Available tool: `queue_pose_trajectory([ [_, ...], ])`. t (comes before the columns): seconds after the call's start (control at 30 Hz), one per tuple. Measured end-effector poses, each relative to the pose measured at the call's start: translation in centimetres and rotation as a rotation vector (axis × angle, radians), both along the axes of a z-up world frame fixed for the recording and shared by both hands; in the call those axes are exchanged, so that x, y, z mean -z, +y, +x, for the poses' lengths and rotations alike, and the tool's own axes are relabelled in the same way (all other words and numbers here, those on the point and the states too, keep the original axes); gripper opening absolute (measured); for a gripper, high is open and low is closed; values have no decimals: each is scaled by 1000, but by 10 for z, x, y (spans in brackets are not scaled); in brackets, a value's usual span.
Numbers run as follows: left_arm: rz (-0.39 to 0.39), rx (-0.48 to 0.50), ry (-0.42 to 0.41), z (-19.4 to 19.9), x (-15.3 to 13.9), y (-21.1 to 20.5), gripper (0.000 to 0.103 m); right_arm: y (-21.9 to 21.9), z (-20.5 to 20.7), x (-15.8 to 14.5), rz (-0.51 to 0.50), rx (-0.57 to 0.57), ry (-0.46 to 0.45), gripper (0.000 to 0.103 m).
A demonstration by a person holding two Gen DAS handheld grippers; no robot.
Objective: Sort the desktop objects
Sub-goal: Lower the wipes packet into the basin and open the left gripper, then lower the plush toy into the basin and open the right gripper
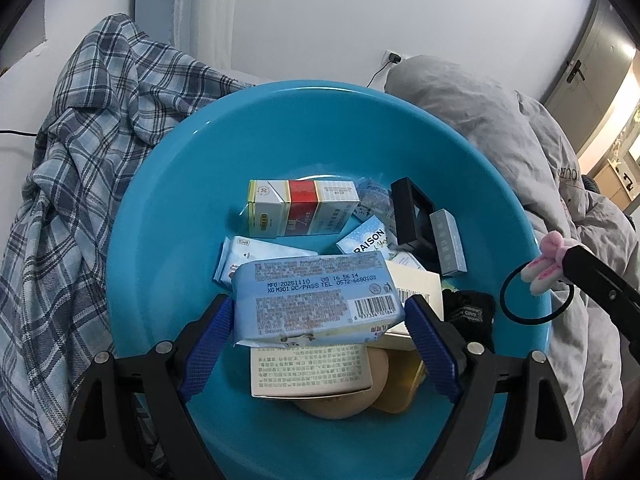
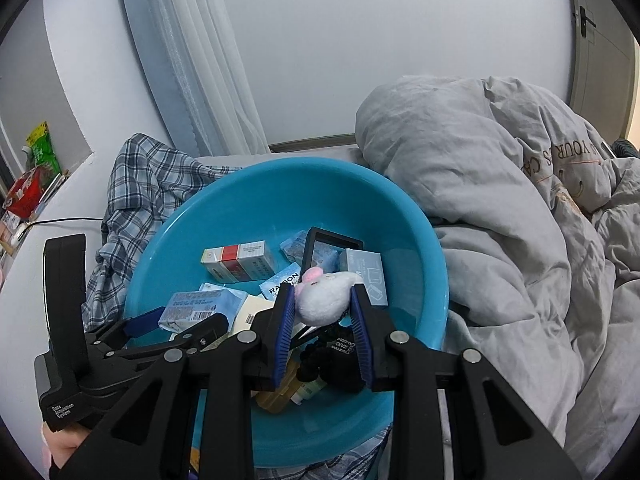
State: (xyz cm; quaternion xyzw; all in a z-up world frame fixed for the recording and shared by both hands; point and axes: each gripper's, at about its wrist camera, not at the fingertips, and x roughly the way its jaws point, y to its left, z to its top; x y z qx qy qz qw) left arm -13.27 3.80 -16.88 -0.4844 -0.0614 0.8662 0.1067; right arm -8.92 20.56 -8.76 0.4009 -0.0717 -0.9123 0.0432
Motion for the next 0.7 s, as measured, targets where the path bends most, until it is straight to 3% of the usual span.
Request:
queue_pose_trajectory([
  [0.33, -23, -16, 101, 6, -20, -4, 92, 1, 0, 0, -1, -1, -1, 27],
  [0.6, -39, -18, 56, 1, -10, -2, 92, 1, 1, 2, -2, -1, -3, 27],
  [0.7, -23, -22, 77, 3, -15, -4, 92, 2, 0, 2, -3, 0, -1, 27],
])
